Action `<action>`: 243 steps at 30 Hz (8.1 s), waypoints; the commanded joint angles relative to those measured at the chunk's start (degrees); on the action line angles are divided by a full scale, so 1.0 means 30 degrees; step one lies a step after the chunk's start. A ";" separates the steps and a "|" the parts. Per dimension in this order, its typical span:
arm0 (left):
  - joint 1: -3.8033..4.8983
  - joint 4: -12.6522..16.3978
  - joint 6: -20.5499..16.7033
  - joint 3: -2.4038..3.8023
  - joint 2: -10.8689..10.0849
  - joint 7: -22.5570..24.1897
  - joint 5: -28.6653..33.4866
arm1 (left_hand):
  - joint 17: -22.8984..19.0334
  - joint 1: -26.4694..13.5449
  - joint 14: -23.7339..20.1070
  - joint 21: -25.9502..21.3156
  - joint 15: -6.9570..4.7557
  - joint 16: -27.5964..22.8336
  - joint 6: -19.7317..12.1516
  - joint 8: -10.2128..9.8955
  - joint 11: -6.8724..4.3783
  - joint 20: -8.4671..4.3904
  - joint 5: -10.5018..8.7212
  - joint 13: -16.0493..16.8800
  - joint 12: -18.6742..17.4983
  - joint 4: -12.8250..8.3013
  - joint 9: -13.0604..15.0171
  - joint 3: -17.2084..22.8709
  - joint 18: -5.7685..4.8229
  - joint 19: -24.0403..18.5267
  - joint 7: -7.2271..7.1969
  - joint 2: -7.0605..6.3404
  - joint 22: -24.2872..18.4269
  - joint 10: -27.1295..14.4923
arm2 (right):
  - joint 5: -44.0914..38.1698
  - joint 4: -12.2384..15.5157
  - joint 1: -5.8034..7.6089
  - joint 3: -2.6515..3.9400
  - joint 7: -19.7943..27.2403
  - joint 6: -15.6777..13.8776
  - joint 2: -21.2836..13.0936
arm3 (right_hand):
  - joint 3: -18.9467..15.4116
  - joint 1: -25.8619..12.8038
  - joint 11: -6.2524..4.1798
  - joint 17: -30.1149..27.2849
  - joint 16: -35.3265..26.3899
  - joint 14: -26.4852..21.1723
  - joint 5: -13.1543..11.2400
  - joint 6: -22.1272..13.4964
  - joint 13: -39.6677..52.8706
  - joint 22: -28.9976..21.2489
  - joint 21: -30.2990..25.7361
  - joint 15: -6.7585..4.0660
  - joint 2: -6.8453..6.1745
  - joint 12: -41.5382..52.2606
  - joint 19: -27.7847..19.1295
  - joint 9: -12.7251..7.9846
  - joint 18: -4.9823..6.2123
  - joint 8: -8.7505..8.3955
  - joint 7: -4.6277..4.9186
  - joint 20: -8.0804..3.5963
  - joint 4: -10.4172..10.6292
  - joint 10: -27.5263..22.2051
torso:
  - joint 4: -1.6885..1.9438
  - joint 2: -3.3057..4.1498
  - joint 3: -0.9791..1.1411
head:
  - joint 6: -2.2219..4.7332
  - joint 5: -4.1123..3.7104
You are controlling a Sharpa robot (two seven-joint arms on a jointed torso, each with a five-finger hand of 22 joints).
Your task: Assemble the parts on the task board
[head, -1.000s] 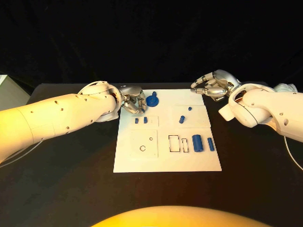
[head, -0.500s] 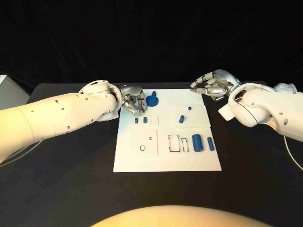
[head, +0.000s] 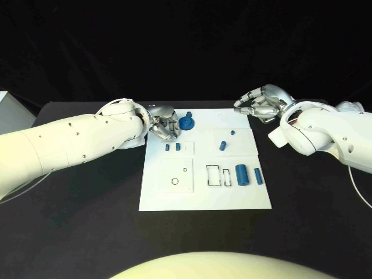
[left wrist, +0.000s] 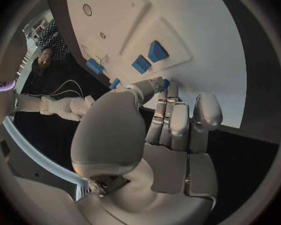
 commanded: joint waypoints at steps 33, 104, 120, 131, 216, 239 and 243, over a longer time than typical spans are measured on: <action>-0.0198 0.0093 -0.0821 -0.0137 -0.0173 0.0353 0.0127 | -0.0576 -0.0489 -0.0498 -0.0372 0.0208 -0.0126 -0.2003 -0.1598 0.0236 0.0151 0.0091 0.0013 -0.1024 -0.0175 -0.0379 0.0049 -0.0066 -0.0387 0.0284 -0.0512 -0.0243 -0.0163 | -0.0108 -0.0113 -0.0014 0.0003 0.0209 0.0191 0.0035 | 0.0002 0.0126 0.0040 0.5020 0.0070 0.2023 0.0117 0.0123 0.5025 0.4389 -0.0075 0.0053 -0.0020 0.0074 0.1523 0.0022 0.0152 -0.0079 -0.0058 0.0040 0.0065 0.2025 | -0.0008 0.0001 0.0001 | 0.0052 0.0062; -0.0545 0.6467 0.0562 0.1902 -0.8041 0.7135 2.0487 | -0.3004 -0.2125 -0.1651 -0.2282 0.0613 -0.1276 -0.2125 -0.0905 0.0716 0.0472 0.0072 0.1420 0.0742 0.1037 0.0046 -0.2566 0.0190 -0.0787 0.0602 -0.0858 -0.1692 -0.3061 | -1.9397 -0.0606 -0.1291 -0.0012 -0.3470 0.1351 0.1065 | 0.2772 0.1893 0.0491 0.0446 -0.4113 0.1228 -0.2639 0.1447 -2.0507 0.2458 -0.3979 0.0257 -0.1216 -2.6948 0.0715 0.0949 0.0866 -0.1922 -0.0037 -0.0043 -0.1656 -0.6918 | 0.0131 -0.0085 -0.0064 | 0.1127 -0.1595; -0.0540 0.6607 0.0491 0.1904 -0.8325 0.6899 2.0500 | -0.2987 -0.2160 -0.1644 -0.2312 0.0689 -0.1244 -0.2217 -0.0883 0.0807 0.0543 0.0051 0.1223 0.0442 0.1244 0.0050 -0.2860 0.0193 -0.0783 0.0659 -0.0894 -0.1709 -0.3442 | -2.0411 -0.0883 -0.1389 -0.0012 -0.4567 0.0697 0.1465 | 0.2767 0.1897 0.0608 0.0377 -0.4084 0.1166 -0.2652 0.1650 -2.0889 0.2347 -0.4262 0.0330 -0.1133 -2.7474 0.0629 0.0893 0.0921 -0.1984 0.0043 0.0104 -0.1563 -0.7231 | 0.0079 -0.0101 -0.0049 | 0.0993 -0.1540; -0.0537 0.6618 0.0466 0.1906 -0.8357 0.6629 2.0500 | -0.2980 -0.2147 -0.1636 -0.2346 0.0699 -0.1233 -0.2254 -0.0891 0.0817 0.0554 0.0039 0.1198 0.0409 0.1277 0.0046 -0.2895 0.0203 -0.0806 0.0662 -0.0869 -0.1739 -0.3487 | -2.0117 -0.0891 -0.1621 -0.0012 -0.4269 0.1219 0.1655 | 0.2894 0.2039 0.0430 0.0420 -0.3953 0.1151 -0.2722 0.2191 -2.0926 0.2477 -0.4062 0.0225 -0.0800 -2.7328 0.0674 0.0950 0.0905 -0.1812 -0.0139 0.0046 -0.1529 -0.6446 | 0.0112 -0.0124 -0.0040 | 0.0817 -0.1445; -0.0531 0.6132 0.0362 0.1923 -0.7763 0.6376 2.0697 | -0.2990 -0.1878 -0.1609 -0.2437 0.0745 -0.1190 -0.2397 -0.0914 0.0878 0.0597 0.0048 0.1107 0.0349 0.1345 0.0030 -0.2918 0.0230 -0.0863 0.0755 -0.0669 -0.1819 -0.3508 | -1.7230 0.4508 -0.1913 0.0417 -0.2985 -0.2752 0.0996 | 0.3854 0.2634 -0.0190 0.0738 -0.3349 0.1201 -0.3970 0.3552 -2.1107 0.3293 -0.2683 -0.0347 0.1193 -2.7834 0.1025 0.1850 0.0637 -0.0992 -0.0628 -0.0408 -0.2050 -0.4205 | 0.0107 -0.0225 -0.0112 | 0.0791 -0.0166; -0.0528 0.6104 0.0248 0.1917 -0.7124 0.6376 2.0824 | -0.3012 -0.1883 -0.1623 -0.2445 0.0754 -0.1196 -0.2399 -0.0907 0.0886 0.0605 0.0045 0.1097 0.0344 0.1372 0.0031 -0.2944 0.0231 -0.0870 0.0761 -0.0666 -0.1824 -0.3509 | -1.9221 0.3800 -0.3856 0.0030 -0.4162 -0.0769 0.3818 | 0.3882 0.2643 -0.0172 0.0631 -0.3429 0.1178 -0.3900 0.3524 -2.1121 0.3249 -0.2788 -0.0338 0.1193 -2.7884 0.0994 0.1863 0.0658 -0.1005 -0.0600 -0.0412 -0.2082 -0.4210 | 0.0193 -0.0200 -0.0171 | 0.0100 0.0979; -0.0527 0.6088 0.0264 0.1917 -0.7128 0.6366 2.0827 | -0.3012 -0.1883 -0.1623 -0.2445 0.0754 -0.1196 -0.2399 -0.0907 0.0886 0.0605 0.0045 0.1097 0.0344 0.1372 0.0031 -0.2944 0.0231 -0.0870 0.0761 -0.0666 -0.1824 -0.3509 | -1.9455 0.3887 -0.3898 0.0023 -0.4288 -0.0687 0.3831 | 0.3884 0.2641 -0.0167 0.0613 -0.3442 0.1174 -0.3892 0.3519 -2.1123 0.3238 -0.2815 -0.0336 0.1190 -2.7894 0.0987 0.1865 0.0663 -0.1007 -0.0593 -0.0411 -0.2087 -0.4211 | 0.0197 -0.0187 -0.0164 | -0.0032 0.1094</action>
